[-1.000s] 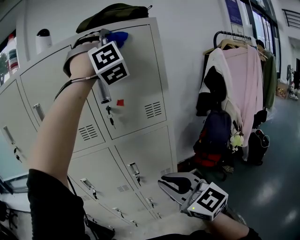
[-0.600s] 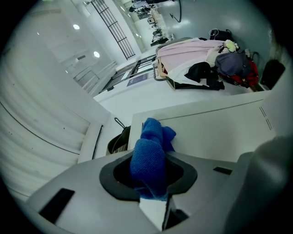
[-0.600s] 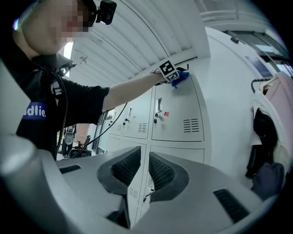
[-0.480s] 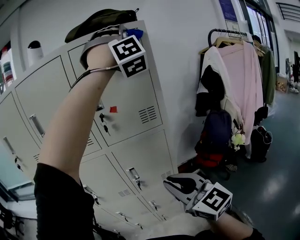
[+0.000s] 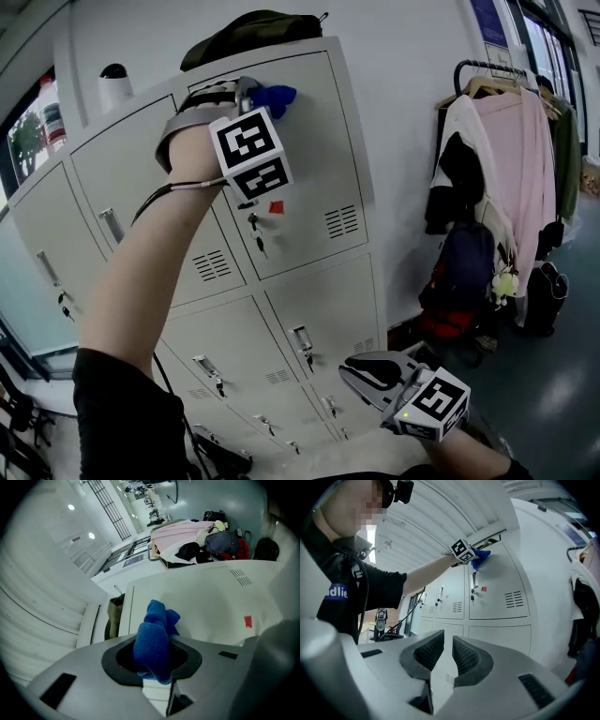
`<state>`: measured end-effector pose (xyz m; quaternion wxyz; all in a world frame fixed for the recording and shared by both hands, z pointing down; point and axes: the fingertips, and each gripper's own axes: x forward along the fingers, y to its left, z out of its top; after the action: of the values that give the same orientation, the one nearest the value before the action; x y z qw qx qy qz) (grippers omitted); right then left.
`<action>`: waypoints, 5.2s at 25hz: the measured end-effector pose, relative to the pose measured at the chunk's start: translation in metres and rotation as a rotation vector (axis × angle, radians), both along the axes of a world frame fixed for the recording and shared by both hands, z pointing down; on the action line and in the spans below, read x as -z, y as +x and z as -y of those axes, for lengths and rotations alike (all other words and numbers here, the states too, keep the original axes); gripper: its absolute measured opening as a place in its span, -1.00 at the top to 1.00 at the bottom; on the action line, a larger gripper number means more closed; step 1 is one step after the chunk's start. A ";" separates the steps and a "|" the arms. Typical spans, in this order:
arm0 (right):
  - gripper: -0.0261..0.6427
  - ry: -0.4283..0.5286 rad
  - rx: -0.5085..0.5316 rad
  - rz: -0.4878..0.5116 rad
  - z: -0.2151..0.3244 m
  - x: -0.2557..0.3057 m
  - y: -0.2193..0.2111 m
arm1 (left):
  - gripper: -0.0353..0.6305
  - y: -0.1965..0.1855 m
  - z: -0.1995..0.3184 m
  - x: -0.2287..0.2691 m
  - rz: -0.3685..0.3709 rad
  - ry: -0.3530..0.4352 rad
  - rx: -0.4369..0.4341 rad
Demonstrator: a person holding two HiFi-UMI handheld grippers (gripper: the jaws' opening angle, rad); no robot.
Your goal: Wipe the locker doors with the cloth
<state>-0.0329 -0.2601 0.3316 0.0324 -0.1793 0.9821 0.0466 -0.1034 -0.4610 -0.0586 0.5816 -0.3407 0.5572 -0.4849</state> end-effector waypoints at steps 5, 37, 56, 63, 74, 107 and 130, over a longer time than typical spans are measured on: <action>0.77 0.000 0.052 -0.006 -0.016 0.000 -0.025 | 0.56 -0.059 -0.009 -0.010 -0.050 -0.028 0.058; 0.77 -0.008 -0.025 -0.019 -0.038 -0.002 -0.013 | 0.56 -0.001 0.000 -0.062 0.101 -0.063 0.007; 0.77 0.034 -0.044 -0.032 -0.037 0.006 -0.004 | 0.56 0.029 0.036 -0.078 0.046 -0.099 -0.017; 0.77 0.017 -0.088 -0.027 -0.027 -0.003 0.019 | 0.56 0.082 0.059 -0.093 0.078 -0.114 -0.062; 0.77 0.015 -0.029 -0.031 -0.040 -0.002 -0.004 | 0.56 0.044 0.022 -0.119 0.081 -0.143 -0.074; 0.77 0.004 -0.054 -0.023 -0.057 -0.009 0.009 | 0.56 0.046 0.034 -0.199 0.082 -0.251 -0.061; 0.77 -0.049 -0.122 -0.035 -0.063 -0.023 0.017 | 0.56 0.096 0.065 -0.289 0.193 -0.314 -0.093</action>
<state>-0.0161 -0.1975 0.3544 0.0079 -0.2390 0.9706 0.0277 -0.0077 -0.5259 0.2304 0.5939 -0.4045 0.3999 -0.5691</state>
